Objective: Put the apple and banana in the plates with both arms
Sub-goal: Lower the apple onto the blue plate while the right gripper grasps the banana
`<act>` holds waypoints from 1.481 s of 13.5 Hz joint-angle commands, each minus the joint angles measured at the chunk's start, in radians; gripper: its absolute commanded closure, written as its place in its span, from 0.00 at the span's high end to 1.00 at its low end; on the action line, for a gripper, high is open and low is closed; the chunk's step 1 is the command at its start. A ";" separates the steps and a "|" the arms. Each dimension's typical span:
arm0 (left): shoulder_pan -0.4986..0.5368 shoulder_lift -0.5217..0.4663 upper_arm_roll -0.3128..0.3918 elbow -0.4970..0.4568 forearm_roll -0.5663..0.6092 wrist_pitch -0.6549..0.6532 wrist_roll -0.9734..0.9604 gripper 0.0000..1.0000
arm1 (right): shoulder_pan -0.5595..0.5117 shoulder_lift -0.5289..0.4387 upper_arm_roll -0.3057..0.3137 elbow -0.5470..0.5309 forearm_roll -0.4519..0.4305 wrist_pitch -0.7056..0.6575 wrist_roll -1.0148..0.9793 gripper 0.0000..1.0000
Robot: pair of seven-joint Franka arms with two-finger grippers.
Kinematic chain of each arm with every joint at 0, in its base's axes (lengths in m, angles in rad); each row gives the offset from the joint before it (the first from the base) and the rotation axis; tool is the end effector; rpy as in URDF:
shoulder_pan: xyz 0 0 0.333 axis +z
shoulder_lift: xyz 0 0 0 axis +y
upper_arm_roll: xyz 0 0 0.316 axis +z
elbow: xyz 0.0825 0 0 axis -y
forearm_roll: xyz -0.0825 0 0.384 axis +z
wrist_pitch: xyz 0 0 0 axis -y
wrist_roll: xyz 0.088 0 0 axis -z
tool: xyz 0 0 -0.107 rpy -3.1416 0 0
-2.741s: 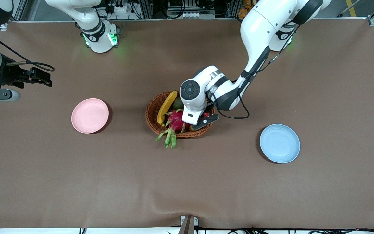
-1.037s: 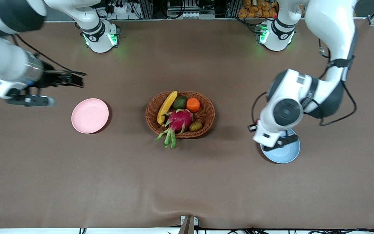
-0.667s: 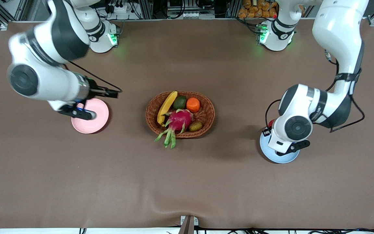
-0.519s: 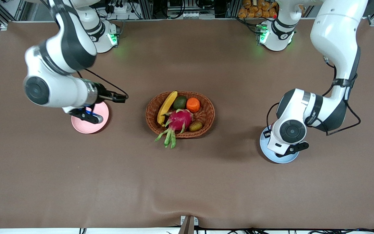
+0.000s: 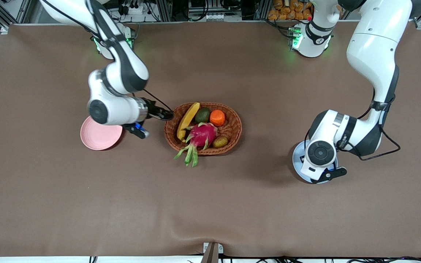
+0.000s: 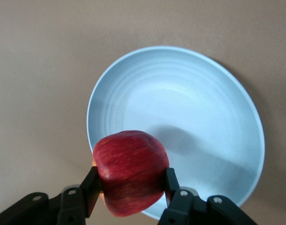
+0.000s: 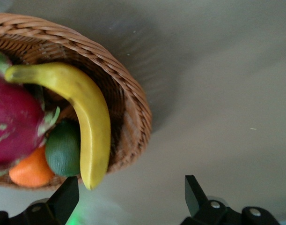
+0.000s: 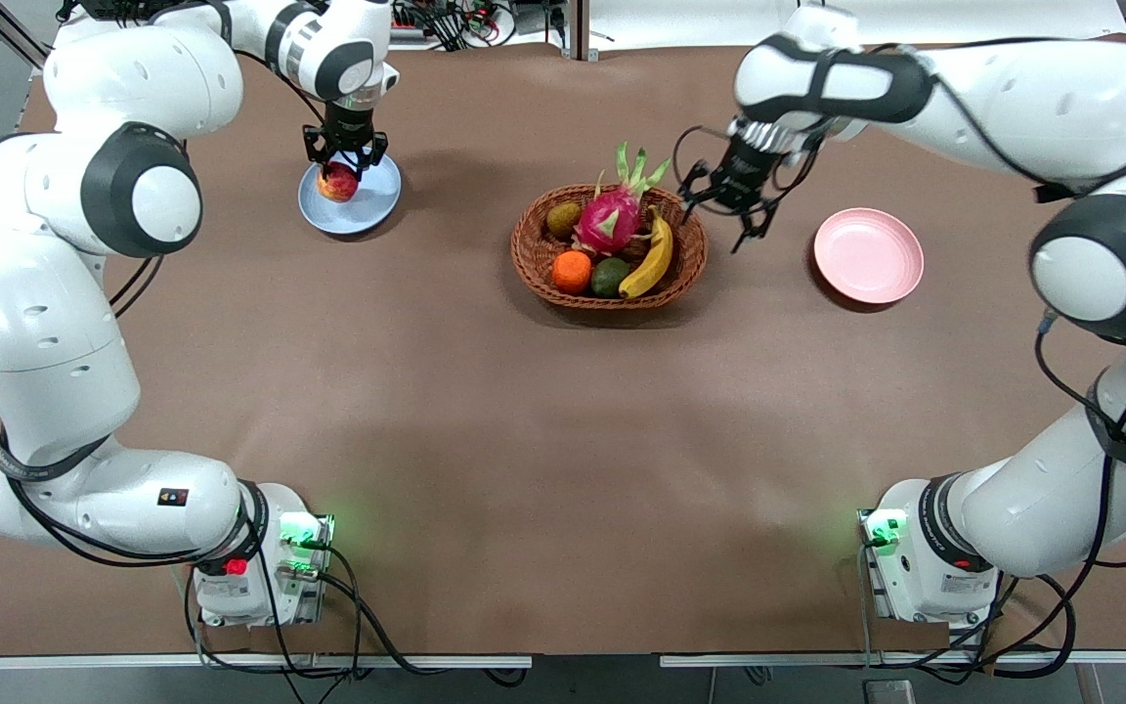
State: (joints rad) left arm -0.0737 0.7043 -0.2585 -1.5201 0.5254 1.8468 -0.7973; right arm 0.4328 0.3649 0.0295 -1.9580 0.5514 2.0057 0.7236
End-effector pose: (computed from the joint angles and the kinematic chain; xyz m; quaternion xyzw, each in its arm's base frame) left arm 0.6545 -0.1583 0.2348 -0.9663 -0.1265 0.0622 0.2152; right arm 0.5080 0.2877 0.2745 -0.9209 0.2747 0.2554 0.1062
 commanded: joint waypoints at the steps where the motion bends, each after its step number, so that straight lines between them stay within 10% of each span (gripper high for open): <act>1: -0.009 0.015 -0.002 0.005 0.060 0.008 -0.019 0.00 | 0.062 0.090 -0.010 0.011 0.044 0.105 0.033 0.98; 4: -0.026 0.037 -0.002 0.002 0.103 0.008 -0.023 0.05 | 0.069 0.108 -0.010 0.022 0.082 0.128 0.071 0.93; 6: -0.026 0.041 -0.001 0.001 0.110 0.006 -0.028 0.26 | 0.072 0.112 -0.010 0.040 0.096 0.131 0.073 0.91; 7: -0.026 0.041 -0.001 0.001 0.110 0.006 -0.029 0.50 | 0.073 0.126 -0.010 0.053 0.096 0.130 0.074 0.91; 8: -0.026 0.040 -0.002 0.003 0.110 0.005 -0.036 0.99 | 0.069 0.126 -0.010 0.063 0.096 0.117 0.074 0.90; 20: -0.018 -0.107 -0.028 0.014 -0.041 -0.021 -0.022 1.00 | 0.132 0.197 -0.010 0.065 0.094 0.220 0.093 0.74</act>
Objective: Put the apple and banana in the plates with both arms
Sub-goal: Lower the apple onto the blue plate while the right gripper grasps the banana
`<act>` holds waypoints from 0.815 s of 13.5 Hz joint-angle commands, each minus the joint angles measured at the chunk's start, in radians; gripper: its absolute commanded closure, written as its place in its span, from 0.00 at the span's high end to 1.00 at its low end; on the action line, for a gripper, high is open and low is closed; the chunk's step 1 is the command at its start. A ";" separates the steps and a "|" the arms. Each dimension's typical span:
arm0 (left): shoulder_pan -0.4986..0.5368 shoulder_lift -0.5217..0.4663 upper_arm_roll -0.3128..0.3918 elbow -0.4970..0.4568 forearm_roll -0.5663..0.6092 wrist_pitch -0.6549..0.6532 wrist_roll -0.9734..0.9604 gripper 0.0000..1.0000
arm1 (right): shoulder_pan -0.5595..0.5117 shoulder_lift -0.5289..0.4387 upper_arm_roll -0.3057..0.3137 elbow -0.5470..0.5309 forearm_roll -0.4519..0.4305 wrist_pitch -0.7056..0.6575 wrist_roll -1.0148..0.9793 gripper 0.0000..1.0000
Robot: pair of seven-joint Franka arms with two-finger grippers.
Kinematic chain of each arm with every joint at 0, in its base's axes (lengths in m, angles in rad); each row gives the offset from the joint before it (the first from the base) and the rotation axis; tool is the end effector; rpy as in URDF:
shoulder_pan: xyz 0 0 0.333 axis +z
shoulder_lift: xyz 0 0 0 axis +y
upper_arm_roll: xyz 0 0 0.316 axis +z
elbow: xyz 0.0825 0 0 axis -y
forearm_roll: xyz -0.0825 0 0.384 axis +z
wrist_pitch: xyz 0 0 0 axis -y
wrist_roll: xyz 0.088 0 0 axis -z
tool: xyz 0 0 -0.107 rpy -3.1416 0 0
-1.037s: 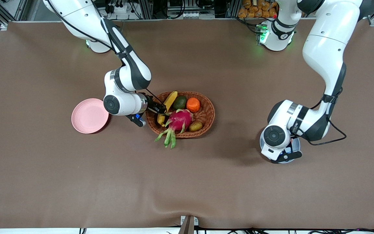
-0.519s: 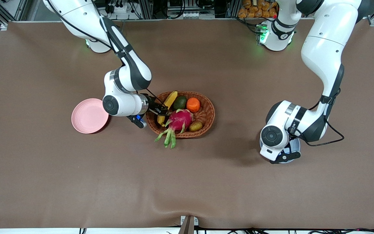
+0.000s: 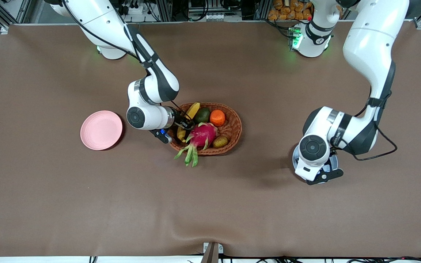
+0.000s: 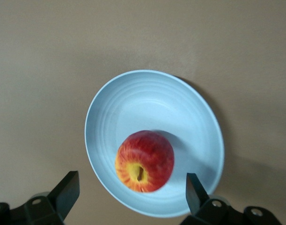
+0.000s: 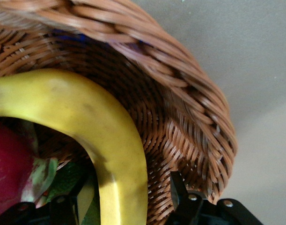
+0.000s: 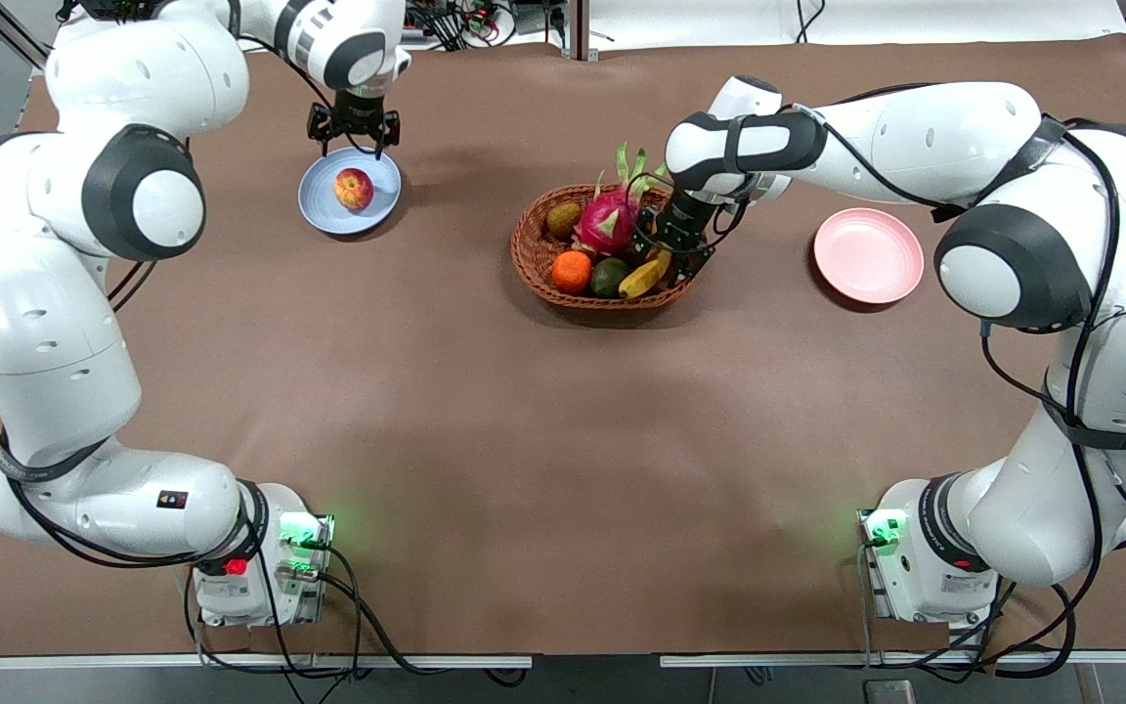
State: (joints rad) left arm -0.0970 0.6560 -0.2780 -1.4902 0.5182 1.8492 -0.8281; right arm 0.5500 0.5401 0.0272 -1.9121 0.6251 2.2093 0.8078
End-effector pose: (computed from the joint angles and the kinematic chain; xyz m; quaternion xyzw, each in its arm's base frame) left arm 0.6596 -0.1858 0.2809 -0.9711 -0.1339 0.0218 0.1962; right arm 0.4972 0.3466 0.1972 -0.9118 0.3198 0.2361 0.1026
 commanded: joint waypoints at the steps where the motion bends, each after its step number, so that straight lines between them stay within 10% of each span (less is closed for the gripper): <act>1: 0.010 -0.081 -0.021 -0.016 -0.037 -0.031 0.029 1.00 | 0.016 0.030 -0.007 0.019 0.021 0.024 0.008 0.69; 4: 0.020 -0.151 -0.041 -0.015 -0.101 -0.036 0.090 1.00 | 0.018 0.031 -0.007 0.031 0.021 0.017 0.008 0.14; 11: 0.106 -0.384 -0.043 -0.015 -0.357 -0.114 0.282 1.00 | -0.027 0.008 -0.021 0.160 0.009 -0.231 0.031 0.00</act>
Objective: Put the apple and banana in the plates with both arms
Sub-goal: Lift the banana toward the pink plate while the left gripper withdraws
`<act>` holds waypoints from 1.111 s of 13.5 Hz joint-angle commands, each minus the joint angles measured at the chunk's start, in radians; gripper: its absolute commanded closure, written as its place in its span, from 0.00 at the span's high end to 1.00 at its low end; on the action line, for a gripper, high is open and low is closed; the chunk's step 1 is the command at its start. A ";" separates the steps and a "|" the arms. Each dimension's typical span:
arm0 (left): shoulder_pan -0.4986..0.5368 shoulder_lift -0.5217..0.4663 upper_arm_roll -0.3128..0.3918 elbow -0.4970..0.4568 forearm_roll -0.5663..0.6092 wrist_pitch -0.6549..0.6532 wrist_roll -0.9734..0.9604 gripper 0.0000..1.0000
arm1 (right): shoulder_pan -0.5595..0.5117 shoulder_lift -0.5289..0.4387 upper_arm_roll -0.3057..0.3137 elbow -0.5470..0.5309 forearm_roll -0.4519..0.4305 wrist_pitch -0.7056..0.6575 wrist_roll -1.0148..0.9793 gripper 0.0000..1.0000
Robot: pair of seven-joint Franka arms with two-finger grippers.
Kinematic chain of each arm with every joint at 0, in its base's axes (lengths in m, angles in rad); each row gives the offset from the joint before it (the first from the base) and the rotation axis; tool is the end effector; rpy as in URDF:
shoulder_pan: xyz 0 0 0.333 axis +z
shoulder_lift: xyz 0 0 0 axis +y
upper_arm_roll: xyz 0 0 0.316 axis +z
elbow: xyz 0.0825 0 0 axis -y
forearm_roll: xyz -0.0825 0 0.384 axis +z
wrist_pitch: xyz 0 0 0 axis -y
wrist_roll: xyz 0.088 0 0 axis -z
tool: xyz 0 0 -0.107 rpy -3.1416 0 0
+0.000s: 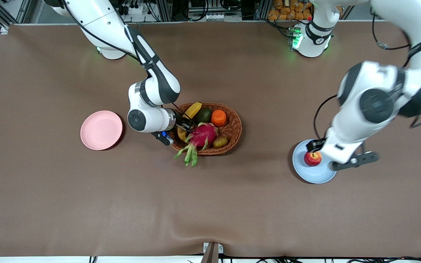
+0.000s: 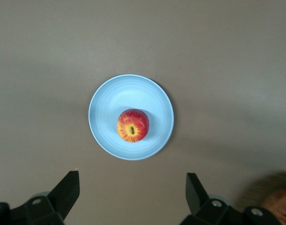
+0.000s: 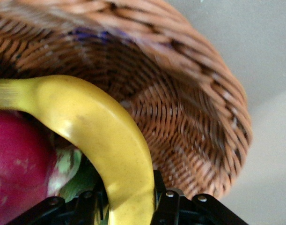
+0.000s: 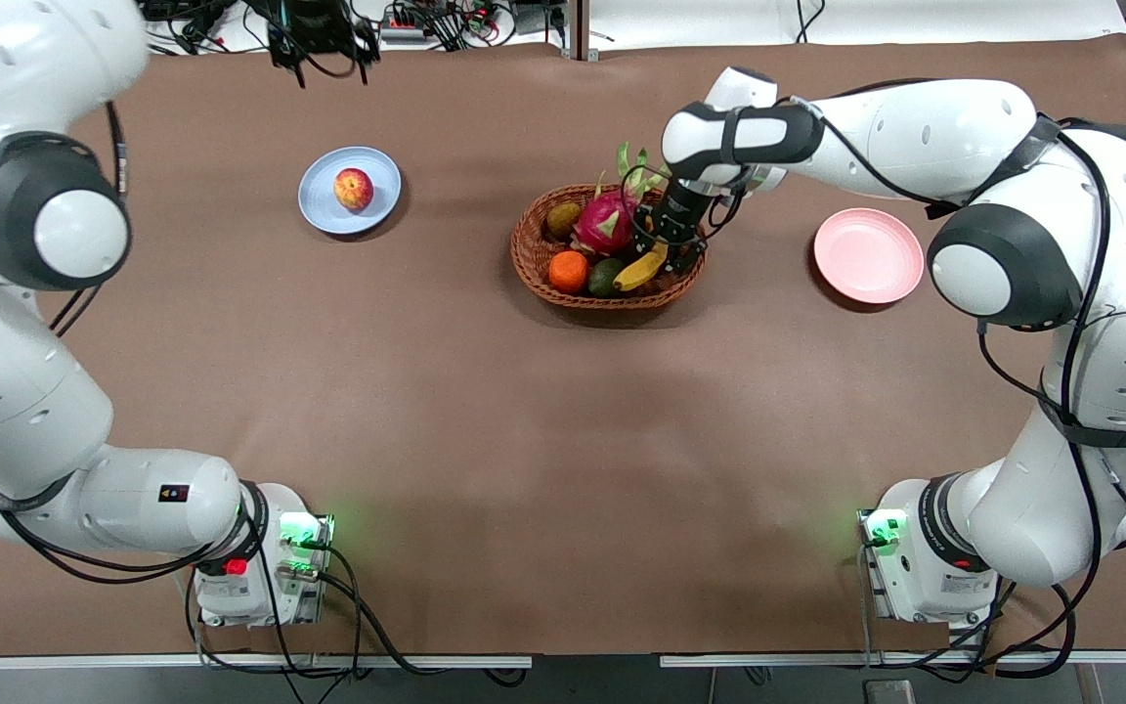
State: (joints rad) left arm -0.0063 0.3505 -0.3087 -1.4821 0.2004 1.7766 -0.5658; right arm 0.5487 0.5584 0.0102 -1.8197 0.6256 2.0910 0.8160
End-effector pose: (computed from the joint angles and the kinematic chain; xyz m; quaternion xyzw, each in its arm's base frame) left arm 0.6391 -0.1616 0.4792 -0.9927 -0.1104 -0.0017 0.0492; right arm 0.5135 0.3546 0.2160 -0.9088 0.3090 0.2609 0.1028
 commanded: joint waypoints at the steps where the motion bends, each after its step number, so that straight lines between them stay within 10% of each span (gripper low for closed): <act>1: 0.015 -0.108 -0.012 -0.021 -0.041 -0.061 0.024 1.00 | -0.042 -0.024 -0.007 0.086 0.003 -0.182 0.022 0.00; 11: 0.075 -0.257 -0.036 -0.023 -0.113 -0.138 0.144 1.00 | -0.231 -0.109 -0.015 0.183 -0.357 -0.500 -0.139 0.00; 15: 0.005 -0.266 0.087 -0.021 -0.127 -0.140 0.248 1.00 | -0.407 -0.120 -0.016 0.166 -0.414 -0.534 -0.439 0.00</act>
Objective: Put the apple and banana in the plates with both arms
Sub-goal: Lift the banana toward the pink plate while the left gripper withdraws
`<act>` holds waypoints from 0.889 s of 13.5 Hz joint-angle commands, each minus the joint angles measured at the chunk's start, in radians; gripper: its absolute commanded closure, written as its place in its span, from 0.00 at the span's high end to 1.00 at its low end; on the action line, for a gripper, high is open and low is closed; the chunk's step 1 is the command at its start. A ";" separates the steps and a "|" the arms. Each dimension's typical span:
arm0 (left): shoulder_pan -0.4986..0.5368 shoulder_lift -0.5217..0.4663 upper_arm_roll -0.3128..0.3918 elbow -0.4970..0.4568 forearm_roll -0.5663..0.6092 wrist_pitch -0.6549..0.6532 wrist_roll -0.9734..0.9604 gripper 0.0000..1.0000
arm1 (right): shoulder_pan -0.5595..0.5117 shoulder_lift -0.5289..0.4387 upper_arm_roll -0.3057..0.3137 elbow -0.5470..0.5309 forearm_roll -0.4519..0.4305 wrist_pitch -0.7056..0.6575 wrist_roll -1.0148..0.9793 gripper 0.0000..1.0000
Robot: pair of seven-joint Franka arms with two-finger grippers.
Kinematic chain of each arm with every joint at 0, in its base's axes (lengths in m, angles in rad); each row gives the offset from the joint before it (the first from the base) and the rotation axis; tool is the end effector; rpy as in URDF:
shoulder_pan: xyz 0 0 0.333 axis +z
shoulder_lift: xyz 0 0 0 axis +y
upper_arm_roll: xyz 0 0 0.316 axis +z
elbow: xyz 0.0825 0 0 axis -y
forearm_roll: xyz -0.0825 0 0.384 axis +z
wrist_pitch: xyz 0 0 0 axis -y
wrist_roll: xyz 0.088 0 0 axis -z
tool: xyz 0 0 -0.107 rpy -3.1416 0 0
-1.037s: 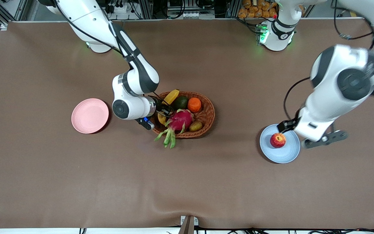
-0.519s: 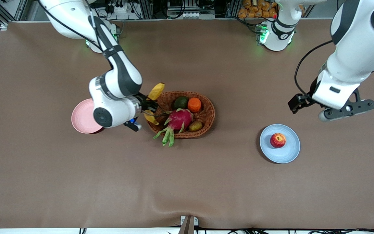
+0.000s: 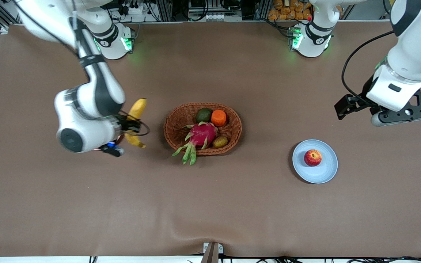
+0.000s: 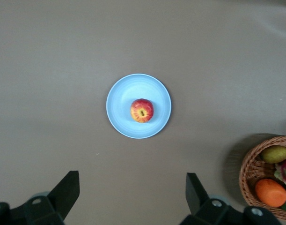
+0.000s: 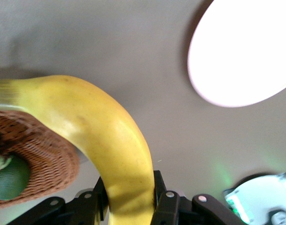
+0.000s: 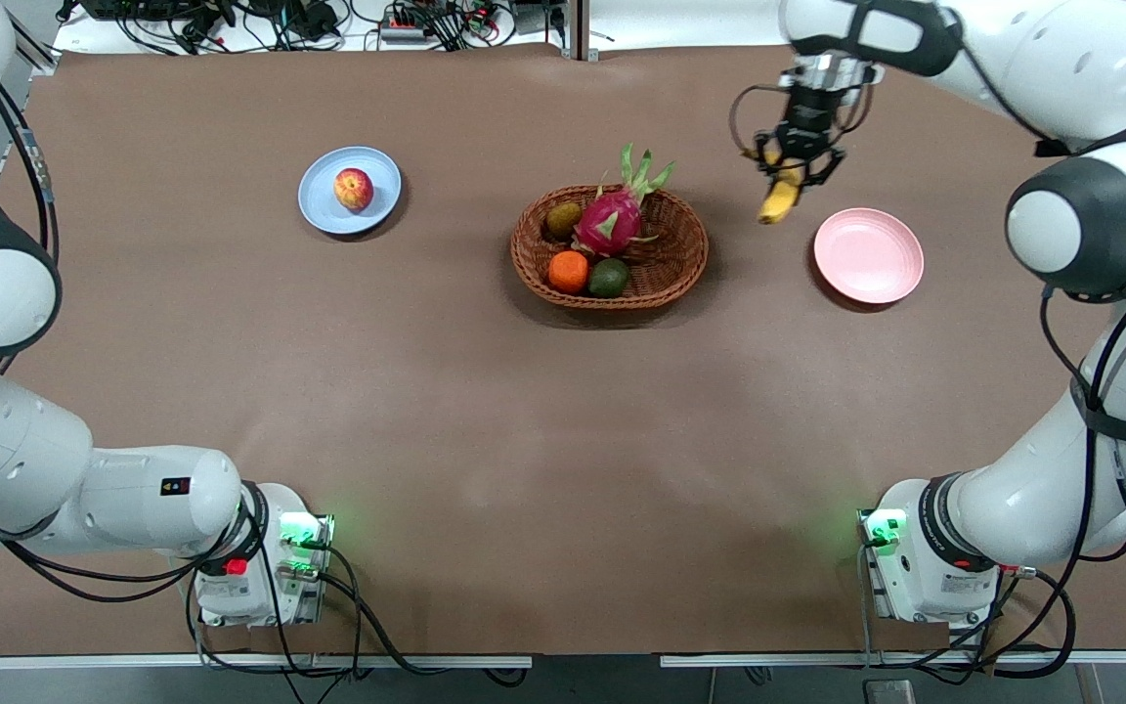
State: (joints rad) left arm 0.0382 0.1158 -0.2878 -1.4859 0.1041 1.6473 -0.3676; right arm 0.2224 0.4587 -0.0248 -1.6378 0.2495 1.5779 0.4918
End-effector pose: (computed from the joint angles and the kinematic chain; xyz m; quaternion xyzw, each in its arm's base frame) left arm 0.5829 -0.1274 0.6079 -0.9974 -0.0576 -0.0348 0.0263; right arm 0.5951 0.1474 0.3246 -0.9446 0.1732 0.2780 0.0218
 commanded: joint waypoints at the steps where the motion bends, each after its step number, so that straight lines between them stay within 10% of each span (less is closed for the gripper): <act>1: -0.069 -0.044 0.120 -0.017 -0.046 -0.015 0.082 1.00 | -0.121 -0.018 0.020 -0.023 -0.080 -0.019 -0.171 0.00; 4: -0.171 -0.057 0.289 -0.017 -0.122 -0.038 0.167 1.00 | -0.219 -0.009 0.020 -0.068 -0.107 0.008 -0.307 0.00; 12: -0.146 -0.085 0.282 -0.017 -0.124 -0.110 0.199 1.00 | -0.267 -0.006 0.020 -0.303 -0.108 0.269 -0.415 0.01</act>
State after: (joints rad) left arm -0.1155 0.0491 -0.0082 -1.4878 -0.0038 1.5485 -0.1922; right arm -0.0164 0.4790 -0.0213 -1.8990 0.1596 1.8298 0.1025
